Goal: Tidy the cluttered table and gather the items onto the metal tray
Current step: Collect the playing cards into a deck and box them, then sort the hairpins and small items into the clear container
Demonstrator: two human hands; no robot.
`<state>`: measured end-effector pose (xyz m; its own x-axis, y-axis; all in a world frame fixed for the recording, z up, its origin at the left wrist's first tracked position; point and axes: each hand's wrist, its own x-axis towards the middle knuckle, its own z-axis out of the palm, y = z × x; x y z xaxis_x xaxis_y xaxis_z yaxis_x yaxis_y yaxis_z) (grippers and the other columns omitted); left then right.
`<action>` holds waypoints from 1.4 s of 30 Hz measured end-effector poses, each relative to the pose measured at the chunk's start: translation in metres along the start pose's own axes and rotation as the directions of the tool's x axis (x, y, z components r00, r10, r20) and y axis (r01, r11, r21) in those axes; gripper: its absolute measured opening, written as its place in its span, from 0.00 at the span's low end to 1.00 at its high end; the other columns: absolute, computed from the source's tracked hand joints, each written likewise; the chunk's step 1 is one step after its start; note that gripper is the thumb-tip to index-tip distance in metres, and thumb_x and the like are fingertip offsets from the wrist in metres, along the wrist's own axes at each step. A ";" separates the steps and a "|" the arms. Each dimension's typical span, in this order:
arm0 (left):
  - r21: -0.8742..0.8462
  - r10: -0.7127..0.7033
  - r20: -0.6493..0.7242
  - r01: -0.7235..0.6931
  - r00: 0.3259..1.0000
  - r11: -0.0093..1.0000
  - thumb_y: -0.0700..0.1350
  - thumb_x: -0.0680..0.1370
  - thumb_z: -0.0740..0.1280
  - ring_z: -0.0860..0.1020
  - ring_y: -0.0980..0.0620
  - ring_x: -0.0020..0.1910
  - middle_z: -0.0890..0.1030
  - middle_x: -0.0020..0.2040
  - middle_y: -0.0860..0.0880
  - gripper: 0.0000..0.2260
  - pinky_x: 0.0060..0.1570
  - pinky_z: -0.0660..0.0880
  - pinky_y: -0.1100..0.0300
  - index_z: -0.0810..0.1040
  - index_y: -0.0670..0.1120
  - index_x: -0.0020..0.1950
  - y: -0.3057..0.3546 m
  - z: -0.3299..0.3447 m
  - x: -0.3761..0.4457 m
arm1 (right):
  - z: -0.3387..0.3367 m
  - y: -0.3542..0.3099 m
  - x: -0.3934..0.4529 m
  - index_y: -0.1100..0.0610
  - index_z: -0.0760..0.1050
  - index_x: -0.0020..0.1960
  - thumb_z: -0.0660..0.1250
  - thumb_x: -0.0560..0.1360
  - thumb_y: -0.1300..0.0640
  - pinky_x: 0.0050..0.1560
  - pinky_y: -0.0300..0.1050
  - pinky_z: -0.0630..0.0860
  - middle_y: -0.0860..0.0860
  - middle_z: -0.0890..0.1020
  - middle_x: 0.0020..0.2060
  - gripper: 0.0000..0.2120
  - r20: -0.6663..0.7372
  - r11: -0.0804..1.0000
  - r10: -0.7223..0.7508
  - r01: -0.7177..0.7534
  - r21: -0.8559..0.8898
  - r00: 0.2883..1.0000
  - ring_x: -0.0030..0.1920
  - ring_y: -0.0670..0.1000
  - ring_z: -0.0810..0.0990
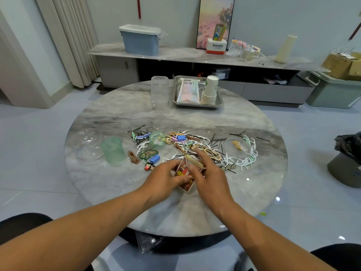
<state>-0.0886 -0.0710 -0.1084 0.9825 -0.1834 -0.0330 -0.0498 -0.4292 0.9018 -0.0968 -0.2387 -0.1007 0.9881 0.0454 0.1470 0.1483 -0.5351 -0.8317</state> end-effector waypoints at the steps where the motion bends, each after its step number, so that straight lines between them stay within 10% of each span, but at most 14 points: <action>1: -0.029 0.000 -0.026 -0.001 1.000 1.000 0.44 0.75 0.77 0.82 0.64 0.42 0.86 0.47 0.58 0.14 0.45 0.75 0.65 0.83 0.54 0.59 0.003 -0.006 0.004 | -0.001 -0.003 0.006 0.40 0.69 0.75 0.69 0.80 0.50 0.56 0.51 0.80 0.43 0.85 0.52 0.25 -0.007 0.997 0.017 -0.016 0.069 1.000 0.51 0.44 0.83; 6: 0.047 0.048 -0.070 -0.044 0.996 0.998 0.40 0.73 0.77 0.83 0.58 0.50 0.85 0.48 0.59 0.15 0.54 0.78 0.55 0.86 0.57 0.55 0.024 -0.045 0.020 | -0.012 -0.027 0.041 0.45 0.82 0.61 0.76 0.74 0.52 0.55 0.51 0.80 0.43 0.86 0.48 0.16 0.124 0.993 -0.033 0.019 0.113 0.992 0.49 0.44 0.84; 10: 0.094 0.051 -0.143 -0.038 0.988 0.995 0.41 0.74 0.77 0.80 0.65 0.40 0.83 0.50 0.59 0.18 0.43 0.76 0.68 0.83 0.57 0.60 0.030 -0.072 0.025 | -0.004 -0.041 0.059 0.49 0.82 0.49 0.77 0.72 0.51 0.46 0.50 0.81 0.46 0.86 0.40 0.08 0.154 0.995 -0.019 0.004 0.098 0.988 0.42 0.48 0.85; 18: 0.036 -0.005 -0.370 0.020 0.929 0.999 0.45 0.80 0.70 0.78 0.61 0.48 0.78 0.56 0.57 0.18 0.37 0.75 0.67 0.76 0.57 0.69 0.006 -0.101 0.038 | 0.002 -0.040 0.126 0.55 0.75 0.60 0.72 0.78 0.59 0.27 0.40 0.75 0.55 0.84 0.45 0.12 -0.060 0.859 0.369 -0.316 0.404 0.927 0.31 0.46 0.83; 27: 0.065 -0.001 -0.269 0.019 0.963 0.998 0.41 0.83 0.64 0.72 0.55 0.69 0.74 0.72 0.53 0.23 0.69 0.68 0.59 0.68 0.53 0.77 0.005 -0.080 0.123 | 0.002 -0.018 0.223 0.57 0.75 0.60 0.64 0.82 0.62 0.24 0.39 0.74 0.60 0.82 0.47 0.08 -0.023 0.720 0.588 -0.511 0.471 0.808 0.33 0.51 0.77; 32: 0.240 0.012 -0.124 0.018 0.992 0.971 0.44 0.83 0.62 0.80 0.50 0.60 0.68 0.75 0.56 0.25 0.54 0.77 0.60 0.62 0.56 0.80 0.009 -0.060 0.181 | -0.013 0.011 0.256 0.65 0.77 0.48 0.66 0.79 0.61 0.19 0.35 0.63 0.58 0.76 0.33 0.06 -0.012 0.550 0.728 -0.573 0.607 0.686 0.25 0.48 0.66; 42: 0.486 -0.090 0.044 0.057 0.995 0.872 0.40 0.82 0.60 0.64 0.48 0.77 0.63 0.80 0.48 0.27 0.75 0.63 0.52 0.61 0.49 0.81 -0.003 -0.051 0.266 | -0.028 0.059 0.299 0.54 0.78 0.61 0.64 0.82 0.62 0.22 0.39 0.65 0.54 0.81 0.40 0.10 0.045 0.721 0.632 -0.608 0.331 0.774 0.25 0.45 0.73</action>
<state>0.1822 -0.0737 -0.0976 0.9740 -0.1833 -0.1329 -0.0747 -0.8143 0.5756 0.2066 -0.2805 -0.0910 0.8602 -0.2645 -0.4360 -0.4806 -0.1344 -0.8666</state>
